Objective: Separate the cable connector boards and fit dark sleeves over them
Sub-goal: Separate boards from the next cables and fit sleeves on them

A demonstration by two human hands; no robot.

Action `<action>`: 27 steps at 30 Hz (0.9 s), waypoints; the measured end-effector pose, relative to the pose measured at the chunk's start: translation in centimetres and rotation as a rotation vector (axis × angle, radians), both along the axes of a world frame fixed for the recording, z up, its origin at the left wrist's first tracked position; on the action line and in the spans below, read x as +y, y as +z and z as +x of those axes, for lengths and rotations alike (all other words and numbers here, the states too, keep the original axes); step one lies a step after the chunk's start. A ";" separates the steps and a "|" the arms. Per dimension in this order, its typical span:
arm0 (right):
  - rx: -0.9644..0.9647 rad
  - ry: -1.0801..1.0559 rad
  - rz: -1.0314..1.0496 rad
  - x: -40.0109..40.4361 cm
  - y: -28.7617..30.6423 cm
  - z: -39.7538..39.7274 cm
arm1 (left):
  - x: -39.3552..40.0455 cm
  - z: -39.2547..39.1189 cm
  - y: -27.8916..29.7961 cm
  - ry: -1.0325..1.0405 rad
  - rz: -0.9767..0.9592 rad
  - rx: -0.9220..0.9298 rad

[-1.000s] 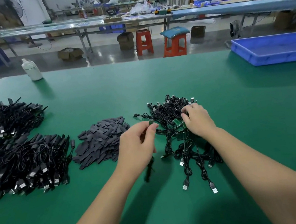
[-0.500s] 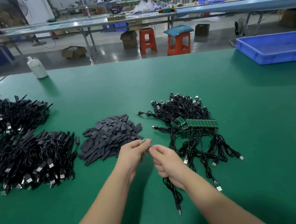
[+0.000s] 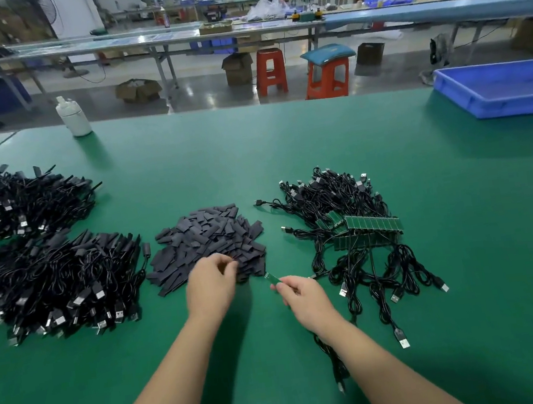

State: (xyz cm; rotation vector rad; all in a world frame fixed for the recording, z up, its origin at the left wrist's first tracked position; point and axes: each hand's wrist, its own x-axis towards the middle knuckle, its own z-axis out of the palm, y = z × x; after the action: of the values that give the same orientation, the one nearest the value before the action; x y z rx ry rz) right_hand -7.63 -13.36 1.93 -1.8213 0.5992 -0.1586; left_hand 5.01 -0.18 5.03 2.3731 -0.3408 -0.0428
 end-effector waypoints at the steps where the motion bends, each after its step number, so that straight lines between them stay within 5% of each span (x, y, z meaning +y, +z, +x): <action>1: 0.001 -0.018 0.006 -0.2 -0.2 -0.2 | 1.0 0.9 -0.3 0.030 0.088 -0.086; 7: 0.004 0.041 -0.028 -0.5 -0.8 -0.7 | 4.9 4.5 -2.9 0.045 0.377 -0.094; 14: 0.045 0.086 -0.044 -0.7 -1.4 -0.5 | 5.4 5.0 -3.7 0.034 0.421 -0.125; 20: 0.060 0.090 -0.030 -0.6 -1.3 -0.3 | 5.1 3.3 -2.7 0.060 0.167 -0.408; 23: 0.070 0.099 -0.048 -0.8 -1.3 -0.4 | 3.6 0.7 -2.2 -0.042 -0.061 -0.151; 27: 0.089 0.108 -0.039 -1.0 -1.1 -0.2 | 2.4 -2.9 -3.5 -0.362 -0.089 0.070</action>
State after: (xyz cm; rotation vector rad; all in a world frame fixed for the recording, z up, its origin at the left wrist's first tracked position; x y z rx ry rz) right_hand -7.87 -14.39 0.78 -1.9015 0.5615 -0.0158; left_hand 2.10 2.19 1.55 2.1886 -0.7193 -0.2727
